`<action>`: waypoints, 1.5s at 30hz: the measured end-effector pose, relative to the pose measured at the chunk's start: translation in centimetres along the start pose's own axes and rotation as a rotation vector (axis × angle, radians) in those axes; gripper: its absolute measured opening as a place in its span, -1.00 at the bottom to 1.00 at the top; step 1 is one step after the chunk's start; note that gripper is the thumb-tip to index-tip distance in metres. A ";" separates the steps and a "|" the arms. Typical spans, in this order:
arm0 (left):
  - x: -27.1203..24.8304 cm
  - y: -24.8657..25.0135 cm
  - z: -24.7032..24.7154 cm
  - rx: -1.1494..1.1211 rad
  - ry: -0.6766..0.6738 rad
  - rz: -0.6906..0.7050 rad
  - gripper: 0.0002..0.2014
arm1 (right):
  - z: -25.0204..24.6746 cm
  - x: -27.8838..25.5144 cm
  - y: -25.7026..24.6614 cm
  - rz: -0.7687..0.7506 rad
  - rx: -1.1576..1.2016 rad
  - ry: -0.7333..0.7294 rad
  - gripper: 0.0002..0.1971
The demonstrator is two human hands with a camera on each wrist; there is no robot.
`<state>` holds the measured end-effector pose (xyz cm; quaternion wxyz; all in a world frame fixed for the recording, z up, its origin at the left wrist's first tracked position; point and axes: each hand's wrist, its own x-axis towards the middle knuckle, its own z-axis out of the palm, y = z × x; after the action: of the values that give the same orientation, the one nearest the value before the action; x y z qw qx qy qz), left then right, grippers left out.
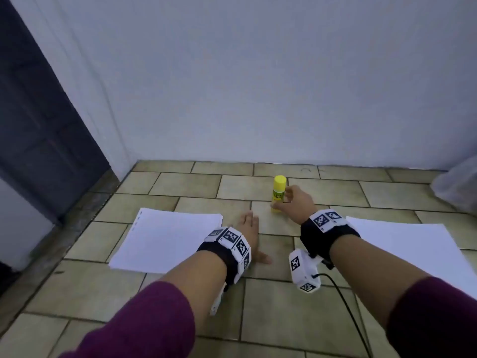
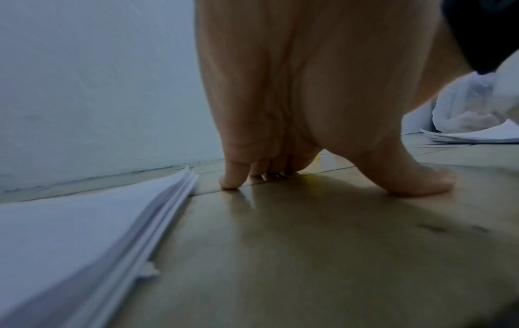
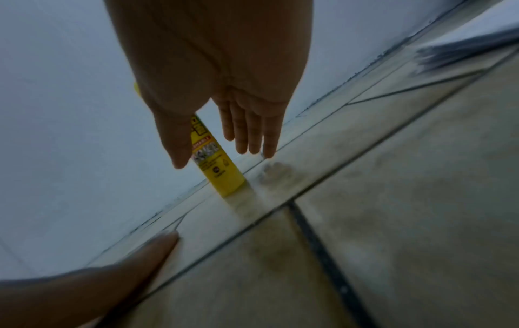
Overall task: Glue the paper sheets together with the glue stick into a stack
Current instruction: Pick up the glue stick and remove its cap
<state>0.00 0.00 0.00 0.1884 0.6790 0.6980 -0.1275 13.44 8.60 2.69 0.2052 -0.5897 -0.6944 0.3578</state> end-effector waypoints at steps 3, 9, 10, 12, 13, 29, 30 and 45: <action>-0.3 0.1 -0.3 0.022 -0.009 0.000 0.16 | 0.0 0.3 0.1 -0.045 -0.058 0.036 -0.56; -0.8 -0.4 -0.6 0.001 0.022 0.050 0.15 | -0.8 -1.5 -0.8 -0.142 0.047 0.054 -0.87; -0.9 -0.6 -0.8 -0.017 0.013 0.073 0.14 | -1.2 -2.3 -1.2 -0.169 0.129 0.058 -0.89; -1.2 -1.1 -1.8 -0.076 -0.009 0.103 0.00 | -2.2 -4.5 -1.8 -0.238 0.286 0.080 -0.92; -1.2 -1.4 -2.6 -0.127 0.019 0.112 -0.18 | -2.8 -5.7 -2.0 -0.273 0.331 0.086 -0.92; -8.1 2.8 -11.8 -1.425 0.248 0.679 -0.73 | -5.7 -13.5 -0.9 -0.426 0.525 -0.125 -0.74; -8.1 2.9 -11.7 -1.406 0.307 0.618 -0.76 | -5.6 -13.5 -0.8 -0.424 0.516 -0.113 -0.76; -8.4 2.0 -11.5 -1.336 0.214 0.509 -0.68 | -5.3 -13.1 -0.5 -0.395 0.411 -0.007 -0.95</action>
<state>1.01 -2.47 14.15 0.5176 0.5691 0.4618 0.4415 19.79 -2.70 8.35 0.3838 -0.3878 -0.7095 0.4460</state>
